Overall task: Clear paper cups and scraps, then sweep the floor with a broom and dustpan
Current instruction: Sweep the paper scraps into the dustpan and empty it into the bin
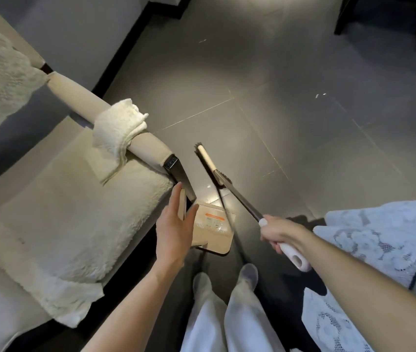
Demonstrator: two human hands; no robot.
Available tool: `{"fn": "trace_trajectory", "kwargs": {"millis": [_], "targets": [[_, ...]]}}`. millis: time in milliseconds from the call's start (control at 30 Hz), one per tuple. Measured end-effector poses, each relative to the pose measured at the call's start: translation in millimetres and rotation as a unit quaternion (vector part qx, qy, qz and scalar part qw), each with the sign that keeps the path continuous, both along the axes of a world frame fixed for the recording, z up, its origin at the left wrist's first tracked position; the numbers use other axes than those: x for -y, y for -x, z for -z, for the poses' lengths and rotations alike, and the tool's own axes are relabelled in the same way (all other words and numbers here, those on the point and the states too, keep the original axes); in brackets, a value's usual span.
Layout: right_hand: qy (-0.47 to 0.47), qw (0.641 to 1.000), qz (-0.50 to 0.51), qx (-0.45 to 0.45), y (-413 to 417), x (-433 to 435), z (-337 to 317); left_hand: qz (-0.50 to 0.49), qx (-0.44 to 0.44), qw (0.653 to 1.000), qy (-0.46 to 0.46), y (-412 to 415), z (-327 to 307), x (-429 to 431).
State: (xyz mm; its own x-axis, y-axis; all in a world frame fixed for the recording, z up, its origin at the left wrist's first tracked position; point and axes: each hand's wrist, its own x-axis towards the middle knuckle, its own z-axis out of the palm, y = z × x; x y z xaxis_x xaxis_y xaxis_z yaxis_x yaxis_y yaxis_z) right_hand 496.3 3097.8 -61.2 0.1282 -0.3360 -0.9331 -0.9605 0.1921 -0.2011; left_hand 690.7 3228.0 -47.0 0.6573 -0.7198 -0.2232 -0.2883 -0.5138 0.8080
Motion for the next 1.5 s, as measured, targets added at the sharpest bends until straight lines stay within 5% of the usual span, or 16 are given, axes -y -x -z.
{"fn": "trace_trajectory", "kwargs": {"millis": [200, 333, 633, 933, 1267, 1500], "targets": [[-0.086, 0.995, -0.014, -0.039, 25, -30, -9, 0.027, 0.012, 0.999, 0.02, -7, -1, 14], [-0.194, 0.969, 0.142, -0.046, 62, -11, -40, 0.017, -0.014, 1.0, 0.016, -13, -6, 15], [-0.139, 0.962, 0.234, 0.03, 91, 29, -108, 0.112, 0.001, 0.993, 0.044, -8, -18, 54], [-0.066, 0.911, 0.385, 0.136, 107, 168, -81, 0.197, 0.055, 0.975, 0.081, 16, -41, 243], [-0.001, 0.921, 0.373, 0.11, 158, 409, -72, 0.226, 0.065, 0.969, 0.078, 57, -58, 497], [0.036, 0.894, 0.433, 0.111, 169, 536, -79, 0.285, 0.068, 0.954, 0.067, 80, -53, 656]]}}
